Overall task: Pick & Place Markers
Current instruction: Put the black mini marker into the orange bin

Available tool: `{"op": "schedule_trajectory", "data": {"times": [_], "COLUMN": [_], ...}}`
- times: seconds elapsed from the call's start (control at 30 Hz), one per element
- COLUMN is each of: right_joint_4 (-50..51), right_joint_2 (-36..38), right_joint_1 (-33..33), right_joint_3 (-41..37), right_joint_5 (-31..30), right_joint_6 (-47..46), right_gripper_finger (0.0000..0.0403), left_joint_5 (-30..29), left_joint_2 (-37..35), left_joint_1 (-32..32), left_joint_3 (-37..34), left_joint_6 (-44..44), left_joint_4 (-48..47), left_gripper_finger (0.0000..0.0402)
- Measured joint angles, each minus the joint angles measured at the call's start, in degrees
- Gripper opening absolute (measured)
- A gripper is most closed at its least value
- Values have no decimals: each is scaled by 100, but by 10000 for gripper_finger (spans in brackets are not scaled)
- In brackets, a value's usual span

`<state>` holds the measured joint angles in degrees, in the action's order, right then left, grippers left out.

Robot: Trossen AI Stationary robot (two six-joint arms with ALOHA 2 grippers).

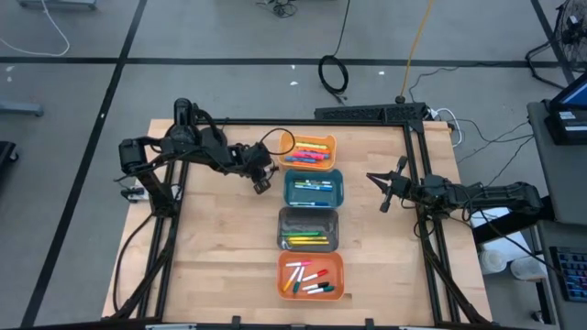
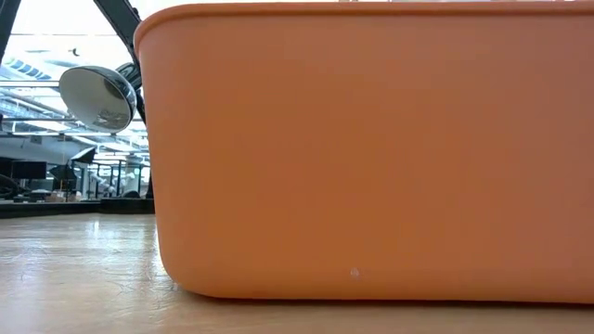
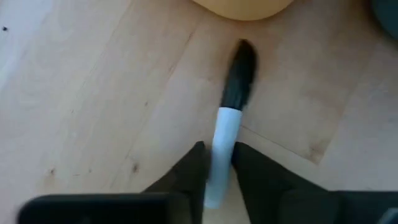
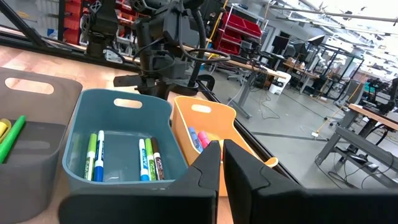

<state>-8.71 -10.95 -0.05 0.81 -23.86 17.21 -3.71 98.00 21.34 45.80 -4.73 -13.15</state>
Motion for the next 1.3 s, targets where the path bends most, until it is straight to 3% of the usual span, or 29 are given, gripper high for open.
{"op": "schedule_trajectory", "data": {"times": [0.17,0.33,0.53,0.73,0.87,1.1,1.2,1.3], "right_joint_4": [0,0,0,0,13,7,-4,-2], "right_joint_2": [1,-1,0,-1,-1,-17,-17,-17], "right_joint_1": [1,1,-1,-1,0,2,2,0], "right_joint_3": [-1,-2,0,1,-2,0,0,0], "right_joint_5": [0,0,2,4,2,3,2,2], "right_joint_6": [0,2,0,1,0,0,1,0], "right_gripper_finger": [11,11,11,11,11,11,11,11], "left_joint_5": [69,23,16,-4,-100,-987,-1276,-1445], "left_joint_2": [3,-209,-1270,-2565,-3023,-2564,-1991,-1284], "left_joint_1": [-2,-14,-363,-1410,-2484,-4506,-5026,-5329], "left_joint_3": [-7,0,-27,-20,-16,96,669,1514], "left_joint_6": [-18,-17,-13,-394,-1370,-1829,-1817,-1771], "left_joint_4": [-31,-337,-995,-930,-460,987,990,356], "left_gripper_finger": [27,30,27,27,27,27,27,27]}}
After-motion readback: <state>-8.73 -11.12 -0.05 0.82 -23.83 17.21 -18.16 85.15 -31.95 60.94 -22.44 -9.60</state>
